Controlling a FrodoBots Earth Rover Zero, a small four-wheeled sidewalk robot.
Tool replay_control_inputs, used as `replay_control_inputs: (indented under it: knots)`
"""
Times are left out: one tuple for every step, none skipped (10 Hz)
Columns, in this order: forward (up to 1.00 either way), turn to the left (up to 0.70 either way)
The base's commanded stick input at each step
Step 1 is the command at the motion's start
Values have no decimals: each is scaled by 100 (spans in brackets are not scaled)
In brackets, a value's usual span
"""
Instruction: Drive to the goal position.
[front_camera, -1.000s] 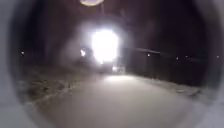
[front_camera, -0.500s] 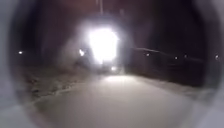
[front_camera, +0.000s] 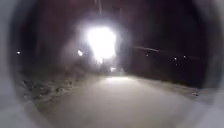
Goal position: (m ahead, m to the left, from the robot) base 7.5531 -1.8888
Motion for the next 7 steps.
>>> replay_control_inputs:
  knots:
    - [100,0]
    - [100,3]
    - [100,23]
    - [100,38]
    - [100,21]
    - [100,4]
    - [100,0]
